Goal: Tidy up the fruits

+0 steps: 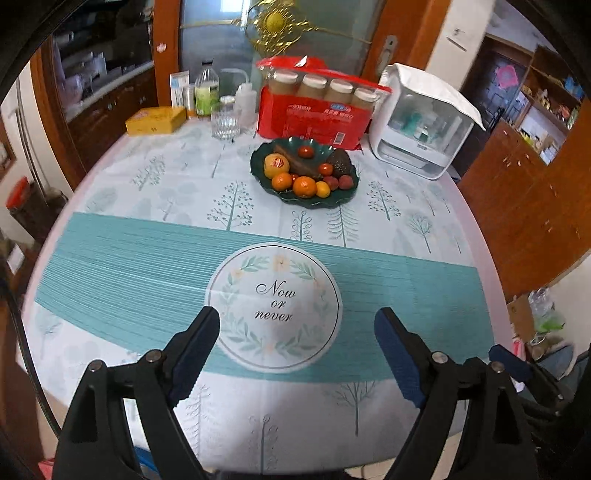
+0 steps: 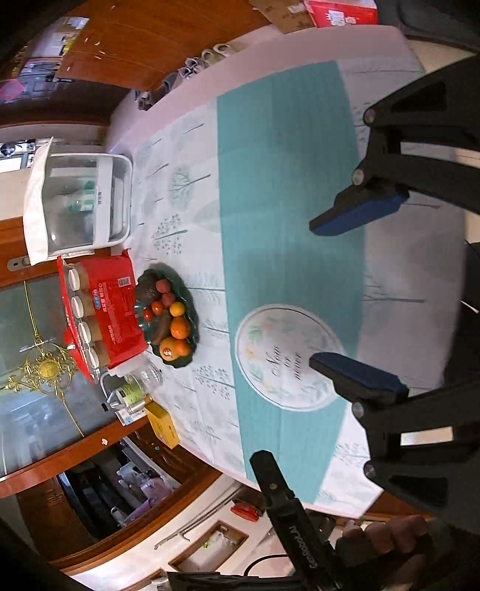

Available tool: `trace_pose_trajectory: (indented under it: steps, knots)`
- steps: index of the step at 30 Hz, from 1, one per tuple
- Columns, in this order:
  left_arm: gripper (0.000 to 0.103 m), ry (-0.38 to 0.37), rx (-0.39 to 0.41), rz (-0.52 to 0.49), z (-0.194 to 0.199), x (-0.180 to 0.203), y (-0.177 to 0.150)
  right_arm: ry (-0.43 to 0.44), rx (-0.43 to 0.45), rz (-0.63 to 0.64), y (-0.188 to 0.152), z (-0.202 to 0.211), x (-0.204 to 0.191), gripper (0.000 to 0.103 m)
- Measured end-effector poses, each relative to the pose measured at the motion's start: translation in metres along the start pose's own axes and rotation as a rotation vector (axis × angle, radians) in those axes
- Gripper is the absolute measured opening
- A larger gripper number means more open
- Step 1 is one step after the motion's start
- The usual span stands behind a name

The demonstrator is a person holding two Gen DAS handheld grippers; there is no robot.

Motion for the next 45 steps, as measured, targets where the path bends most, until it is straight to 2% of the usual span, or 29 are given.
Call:
trace_pose_trajectory:
  steps: [2,6,9,13,16,20,25,45]
  knots:
    - [0.092,0.030,0.031,-0.025,0.017,0.006,-0.004,0.020,0.014,0.000,-0.005,0.016,-0.003,0.066]
    - [0.093,0.049,0.040,-0.058,0.036,0.014,-0.013,0.007,0.076,0.020,-0.012,0.040,-0.015,0.070]
    - [0.095,0.059,0.040,-0.081,0.046,0.015,-0.025,0.004,0.088,0.030,-0.016,0.046,-0.027,0.080]
    - [0.099,0.100,0.104,-0.074,0.061,0.007,-0.034,-0.007,0.098,0.053,-0.023,0.051,-0.043,0.085]
    - [0.103,0.122,0.145,-0.045,0.069,-0.003,-0.039,-0.011,0.119,0.052,-0.027,0.054,-0.048,0.092]
    - [0.102,0.155,0.191,-0.020,0.080,-0.013,-0.041,-0.015,0.139,0.082,-0.033,0.058,-0.059,0.103]
    - [0.102,0.218,0.217,-0.001,0.086,-0.019,-0.046,-0.014,0.137,0.093,-0.038,0.058,-0.065,0.103]
    - [0.103,0.190,0.193,-0.055,0.082,-0.005,-0.056,-0.040,0.108,0.056,-0.050,0.058,-0.055,0.103]
Point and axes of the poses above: each gripper's, at about its wrist camera, not at the fingertips, and z roughly against the way its jaws point, x to its right, y to its top, the point moved 4 cm from there along -z, roughly the way its jaws point, and after that the axes turned 4 degrees about -x, right-handed, at the moved point
